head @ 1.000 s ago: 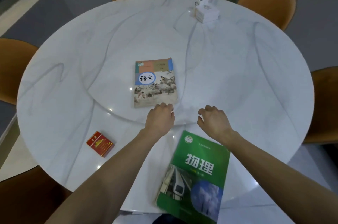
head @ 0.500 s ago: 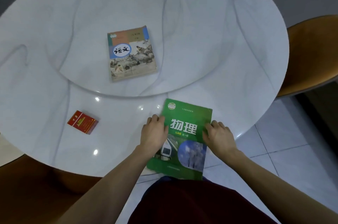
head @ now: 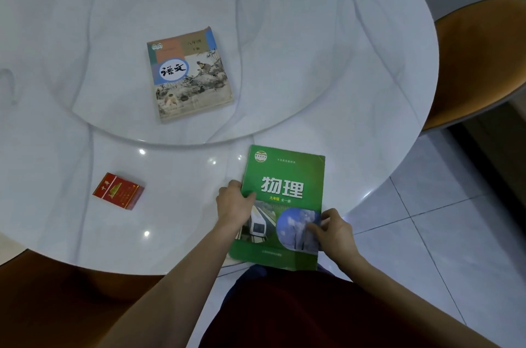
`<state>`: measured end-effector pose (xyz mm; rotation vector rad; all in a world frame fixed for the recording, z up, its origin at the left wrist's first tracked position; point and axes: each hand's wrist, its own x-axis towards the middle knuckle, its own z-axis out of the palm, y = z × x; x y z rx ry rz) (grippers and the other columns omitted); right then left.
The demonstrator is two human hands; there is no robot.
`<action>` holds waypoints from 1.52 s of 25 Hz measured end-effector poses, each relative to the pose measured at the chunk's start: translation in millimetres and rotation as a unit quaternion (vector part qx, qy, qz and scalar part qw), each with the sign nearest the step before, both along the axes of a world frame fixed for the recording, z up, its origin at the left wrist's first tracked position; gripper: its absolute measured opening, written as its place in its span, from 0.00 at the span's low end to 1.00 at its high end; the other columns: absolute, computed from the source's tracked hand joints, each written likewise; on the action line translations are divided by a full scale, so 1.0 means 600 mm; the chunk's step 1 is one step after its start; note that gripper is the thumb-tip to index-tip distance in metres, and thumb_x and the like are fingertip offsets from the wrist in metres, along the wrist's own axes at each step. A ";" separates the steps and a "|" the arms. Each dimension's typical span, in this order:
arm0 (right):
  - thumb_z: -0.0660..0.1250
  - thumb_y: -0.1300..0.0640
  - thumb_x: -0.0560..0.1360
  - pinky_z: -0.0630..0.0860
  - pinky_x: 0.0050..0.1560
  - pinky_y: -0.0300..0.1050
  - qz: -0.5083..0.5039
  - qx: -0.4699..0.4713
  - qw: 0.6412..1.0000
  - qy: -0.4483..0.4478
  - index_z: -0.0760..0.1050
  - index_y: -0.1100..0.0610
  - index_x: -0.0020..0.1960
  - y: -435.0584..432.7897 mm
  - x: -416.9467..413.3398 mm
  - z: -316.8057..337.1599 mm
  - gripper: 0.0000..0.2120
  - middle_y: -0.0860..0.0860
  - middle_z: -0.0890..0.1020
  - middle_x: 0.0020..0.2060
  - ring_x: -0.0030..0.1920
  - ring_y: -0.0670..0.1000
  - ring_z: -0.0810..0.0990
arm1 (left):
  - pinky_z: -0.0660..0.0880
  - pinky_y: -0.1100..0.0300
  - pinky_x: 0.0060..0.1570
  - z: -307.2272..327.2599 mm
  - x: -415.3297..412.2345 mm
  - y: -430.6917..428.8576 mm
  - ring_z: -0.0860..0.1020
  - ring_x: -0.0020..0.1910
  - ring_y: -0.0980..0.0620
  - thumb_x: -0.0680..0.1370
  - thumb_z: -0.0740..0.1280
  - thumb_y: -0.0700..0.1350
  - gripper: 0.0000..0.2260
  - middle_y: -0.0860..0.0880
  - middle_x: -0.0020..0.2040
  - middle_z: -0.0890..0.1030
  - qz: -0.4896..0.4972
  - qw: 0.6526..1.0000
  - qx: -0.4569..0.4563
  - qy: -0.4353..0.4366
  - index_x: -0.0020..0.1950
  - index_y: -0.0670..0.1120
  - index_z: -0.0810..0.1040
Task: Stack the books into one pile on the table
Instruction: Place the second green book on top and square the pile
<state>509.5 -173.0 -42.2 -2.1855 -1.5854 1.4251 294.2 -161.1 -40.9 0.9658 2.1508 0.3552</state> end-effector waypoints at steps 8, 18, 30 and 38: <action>0.66 0.61 0.76 0.70 0.22 0.30 -0.044 -0.010 0.998 0.052 0.73 0.60 0.54 0.011 0.015 0.025 0.08 0.50 0.77 0.36 0.33 0.45 0.75 | 0.73 0.57 0.51 0.009 -0.006 -0.004 0.77 0.50 0.47 0.77 0.64 0.40 0.10 0.43 0.56 0.80 0.038 0.990 0.012 -0.136 0.58 0.43 0.75; 0.66 0.58 0.76 0.72 0.29 0.34 -0.018 0.082 0.992 0.093 0.73 0.57 0.54 0.076 -0.028 0.076 0.08 0.55 0.81 0.42 0.36 0.51 0.79 | 0.72 0.59 0.47 0.073 -0.053 0.027 0.77 0.46 0.50 0.78 0.63 0.38 0.07 0.47 0.48 0.79 0.071 0.972 0.146 -0.172 0.56 0.45 0.75; 0.67 0.57 0.75 0.70 0.31 0.34 0.105 0.170 0.975 0.097 0.76 0.58 0.55 0.299 -0.238 0.148 0.10 0.55 0.81 0.42 0.38 0.53 0.78 | 0.73 0.56 0.47 0.141 -0.251 0.152 0.77 0.45 0.46 0.78 0.63 0.39 0.06 0.45 0.47 0.80 0.152 0.958 0.214 -0.118 0.54 0.41 0.76; 0.65 0.59 0.76 0.71 0.42 0.41 0.149 0.185 0.967 0.094 0.77 0.62 0.57 0.444 -0.389 0.153 0.11 0.60 0.83 0.50 0.42 0.54 0.78 | 0.73 0.58 0.47 0.142 -0.376 0.265 0.77 0.46 0.47 0.78 0.63 0.39 0.09 0.45 0.49 0.80 0.197 0.953 0.217 -0.071 0.57 0.40 0.76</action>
